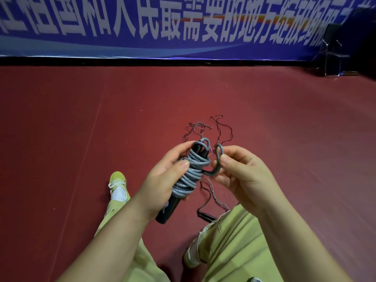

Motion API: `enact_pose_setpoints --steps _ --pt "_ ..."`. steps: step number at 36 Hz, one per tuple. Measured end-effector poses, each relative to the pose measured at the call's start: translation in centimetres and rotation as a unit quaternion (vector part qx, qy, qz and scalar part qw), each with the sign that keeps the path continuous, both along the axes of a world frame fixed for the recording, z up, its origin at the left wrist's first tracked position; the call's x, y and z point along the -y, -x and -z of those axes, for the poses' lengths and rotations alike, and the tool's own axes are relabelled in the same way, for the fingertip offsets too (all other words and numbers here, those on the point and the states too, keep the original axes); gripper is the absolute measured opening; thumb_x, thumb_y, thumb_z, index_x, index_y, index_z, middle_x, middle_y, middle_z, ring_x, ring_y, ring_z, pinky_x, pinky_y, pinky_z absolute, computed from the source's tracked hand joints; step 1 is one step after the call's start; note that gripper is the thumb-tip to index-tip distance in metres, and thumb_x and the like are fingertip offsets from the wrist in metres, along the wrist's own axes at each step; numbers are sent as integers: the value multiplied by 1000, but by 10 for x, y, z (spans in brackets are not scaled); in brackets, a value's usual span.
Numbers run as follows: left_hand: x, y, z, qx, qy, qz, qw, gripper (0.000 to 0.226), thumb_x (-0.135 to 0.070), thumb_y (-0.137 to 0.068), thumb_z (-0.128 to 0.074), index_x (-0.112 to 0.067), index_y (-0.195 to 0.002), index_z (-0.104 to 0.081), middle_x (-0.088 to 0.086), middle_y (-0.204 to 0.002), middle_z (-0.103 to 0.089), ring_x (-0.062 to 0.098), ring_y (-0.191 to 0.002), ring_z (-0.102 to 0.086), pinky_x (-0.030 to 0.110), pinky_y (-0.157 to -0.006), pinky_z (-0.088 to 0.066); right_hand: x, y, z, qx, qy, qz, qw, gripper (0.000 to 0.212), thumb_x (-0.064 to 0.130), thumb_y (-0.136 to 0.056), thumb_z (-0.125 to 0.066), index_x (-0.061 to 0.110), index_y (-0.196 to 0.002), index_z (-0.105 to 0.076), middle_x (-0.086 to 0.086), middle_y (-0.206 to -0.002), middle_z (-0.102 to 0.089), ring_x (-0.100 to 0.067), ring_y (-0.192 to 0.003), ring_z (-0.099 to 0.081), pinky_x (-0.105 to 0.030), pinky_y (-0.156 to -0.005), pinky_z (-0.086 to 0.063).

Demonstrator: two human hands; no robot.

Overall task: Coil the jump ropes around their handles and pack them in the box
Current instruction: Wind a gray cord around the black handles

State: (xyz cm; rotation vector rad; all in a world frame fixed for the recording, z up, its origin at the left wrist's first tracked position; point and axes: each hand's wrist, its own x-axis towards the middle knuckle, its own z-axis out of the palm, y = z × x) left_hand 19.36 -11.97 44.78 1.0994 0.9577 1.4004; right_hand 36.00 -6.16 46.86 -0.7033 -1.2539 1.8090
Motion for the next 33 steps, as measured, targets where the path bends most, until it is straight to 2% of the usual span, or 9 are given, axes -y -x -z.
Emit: enact_pose_setpoints --steps 2,9,12,14,17,21,25,29,33 --pt "1 2 1 -7 -3 -7 1000 39 -22 -83 -47 -28 -120 -57 1 -83 -68 14 -54 -54 29 -46 -43 -1 1 0 19 -3 -18 1000 6 10 -71 -70 15 -74 -73 -3 -68 -67 -10 -57 -60 -21 -57 -53" --pt "4 10 8 -64 -8 -14 998 38 -22 -86 -47 -36 -120 -57 -5 -94 -69 15 -68 -59 28 -55 -48 -7 6 2 71 -18 -8 997 10 13 -68 -68 9 -77 -70 -6 -67 -63 -15 -54 -51 -21 -51 -47" --pt "4 14 8 -137 -23 -20 990 39 -21 -85 -49 -36 -121 -53 -14 -104 -69 2 -89 -64 17 -73 -49 -4 8 3 94 -50 -1 994 6 16 -67 -71 21 -69 -74 2 -62 -64 -9 -52 -53 -21 -53 -48" --pt "3 16 9 -182 -33 -17 983 41 -20 -83 -53 -36 -121 -51 -13 -108 -65 -7 -90 -60 11 -80 -45 -3 9 5 106 -43 3 993 12 12 -64 -80 22 -66 -74 4 -58 -62 -8 -50 -49 -20 -51 -47" --pt "2 19 14 -220 -45 -5 974 43 -33 -80 -62 -47 -120 -54 -12 -113 -61 -3 -100 -59 14 -88 -45 -3 8 8 115 -3 11 993 2 23 -62 -71 22 -62 -73 6 -54 -52 -8 -48 -41 -19 -49 -44" --pt "2 21 19 -221 -53 3 974 43 -43 -77 -57 -55 -118 -54 -25 -117 -58 0 -107 -58 19 -93 -44 -5 5 6 131 22 -8 991 4 24 -62 -68 20 -61 -70 5 -53 -49 -6 -46 -39 -18 -47 -43" --pt "2 21 21 -217 -65 10 974 44 -41 -81 -56 -55 -122 -52 -18 -128 -58 8 -124 -52 32 -106 -39 -10 0 2 156 16 -41 987 8 20 -62 -73 18 -65 -66 6 -54 -53 -7 -46 -37 -19 -46 -37" --pt "5 21 20 -209 -80 27 974 44 -38 -82 -56 -59 -120 -53 -23 -130 -56 3 -126 -50 19 -104 -38 -15 -1 0 183 10 -75 980 19 16 -64 -80 21 -53 -66 6 -51 -48 -6 -44 -31 -21 -46 -26" --pt "7 23 18 -206 -71 53 975 45 -38 -81 -55 -60 -121 -51 -23 -129 -57 3 -124 -52 18 -101 -40 -19 0 2 195 21 -91 976 25 15 -65 -80 21 -50 -62 7 -49 -43 -6 -44 -30 -20 -45 -25"
